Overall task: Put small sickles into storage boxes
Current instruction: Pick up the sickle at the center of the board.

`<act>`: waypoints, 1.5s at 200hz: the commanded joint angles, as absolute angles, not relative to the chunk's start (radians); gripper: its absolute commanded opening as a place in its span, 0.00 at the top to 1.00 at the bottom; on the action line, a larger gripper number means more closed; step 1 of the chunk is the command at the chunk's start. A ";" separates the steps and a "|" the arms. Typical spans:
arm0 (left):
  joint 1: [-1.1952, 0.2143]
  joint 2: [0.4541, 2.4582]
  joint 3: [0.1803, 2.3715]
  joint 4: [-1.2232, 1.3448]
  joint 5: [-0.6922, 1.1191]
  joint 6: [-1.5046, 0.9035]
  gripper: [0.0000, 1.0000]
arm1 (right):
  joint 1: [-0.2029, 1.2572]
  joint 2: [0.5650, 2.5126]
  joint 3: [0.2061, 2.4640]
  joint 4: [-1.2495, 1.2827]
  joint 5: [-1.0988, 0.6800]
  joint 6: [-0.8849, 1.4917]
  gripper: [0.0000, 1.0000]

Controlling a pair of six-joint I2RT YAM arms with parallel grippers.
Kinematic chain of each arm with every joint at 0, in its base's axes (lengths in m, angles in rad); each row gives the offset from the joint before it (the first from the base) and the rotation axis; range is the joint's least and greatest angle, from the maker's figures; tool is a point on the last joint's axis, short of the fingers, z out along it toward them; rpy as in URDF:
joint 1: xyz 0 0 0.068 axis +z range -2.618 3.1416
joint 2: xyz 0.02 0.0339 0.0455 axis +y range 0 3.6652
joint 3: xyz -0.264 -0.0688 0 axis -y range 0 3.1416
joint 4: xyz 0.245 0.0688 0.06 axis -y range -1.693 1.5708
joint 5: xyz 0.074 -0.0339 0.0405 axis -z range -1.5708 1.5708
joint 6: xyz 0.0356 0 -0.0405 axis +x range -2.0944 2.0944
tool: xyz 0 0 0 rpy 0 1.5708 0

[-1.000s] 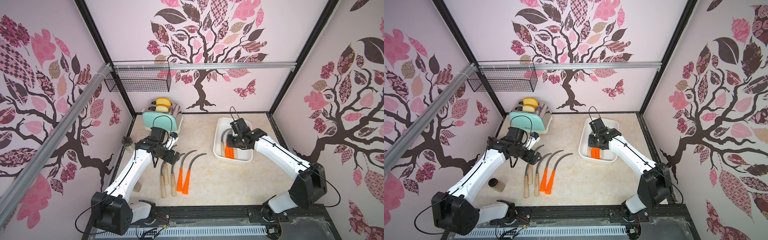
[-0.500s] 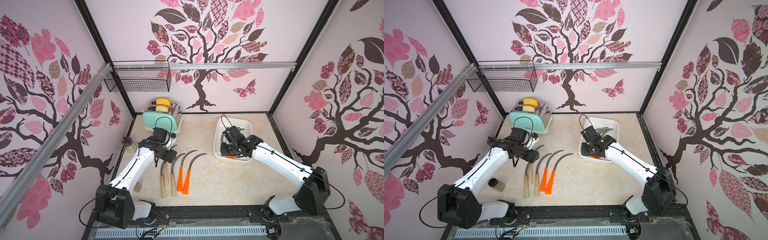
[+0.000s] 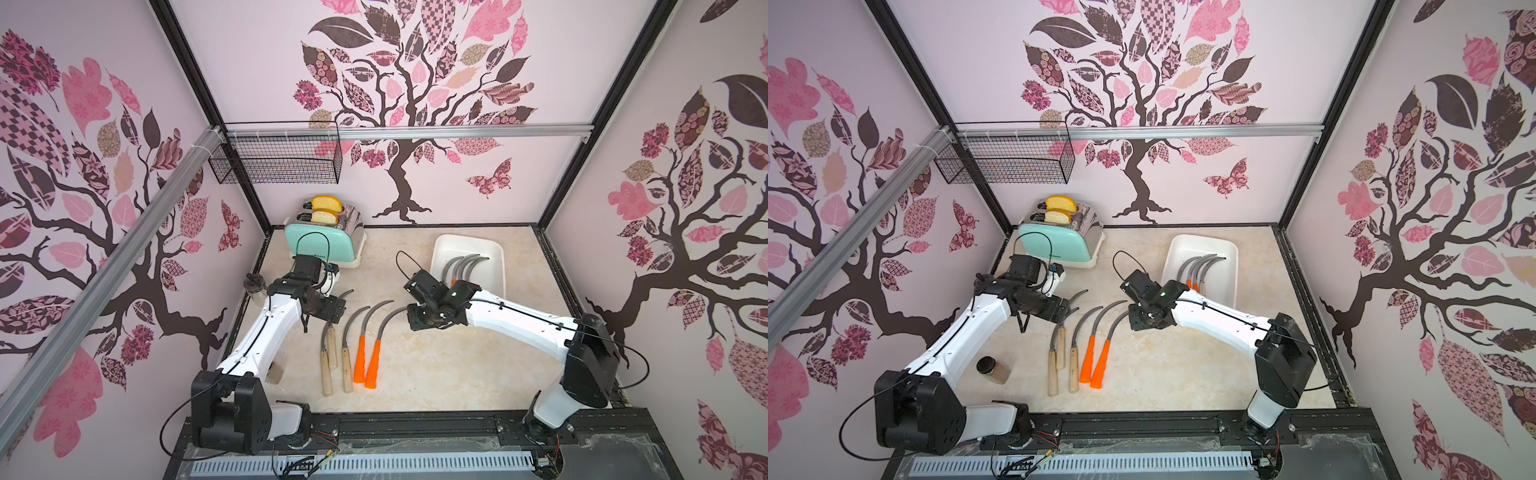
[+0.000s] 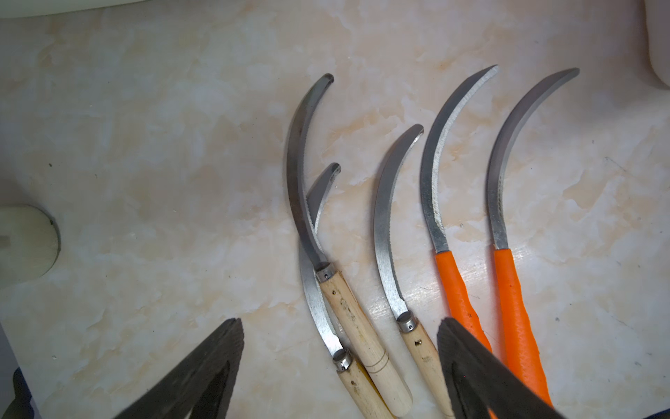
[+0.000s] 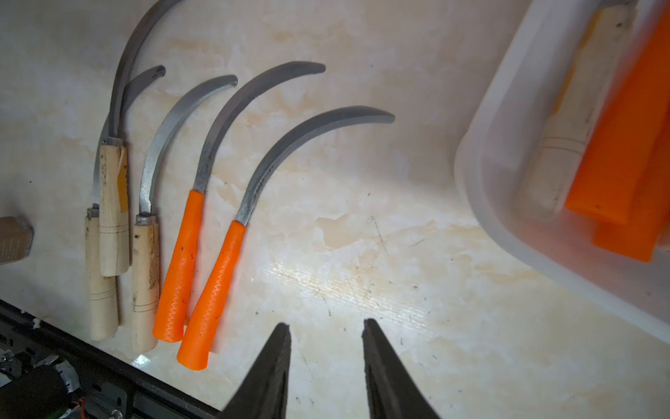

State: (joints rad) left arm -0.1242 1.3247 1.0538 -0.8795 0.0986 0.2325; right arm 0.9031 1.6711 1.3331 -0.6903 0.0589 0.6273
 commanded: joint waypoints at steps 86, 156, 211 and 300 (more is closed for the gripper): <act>-0.089 1.313 1.069 -0.844 0.101 0.189 0.12 | 1.040 1.841 1.463 -0.689 0.037 0.717 0.61; -0.087 1.313 1.071 -0.923 0.272 0.297 0.14 | 1.045 1.801 1.383 -0.647 0.037 0.762 0.60; -0.087 1.277 1.089 -1.158 0.519 0.576 0.12 | 1.042 1.800 1.364 -0.628 0.029 0.780 0.59; -0.087 1.257 1.070 -1.260 0.517 0.775 0.12 | 1.051 1.832 1.343 -0.579 -0.061 0.846 0.56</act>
State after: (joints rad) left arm -0.0895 1.2846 1.0760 -1.2663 0.5377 0.7353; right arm 1.0443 1.8179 1.3365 -0.5755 -0.0357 0.8158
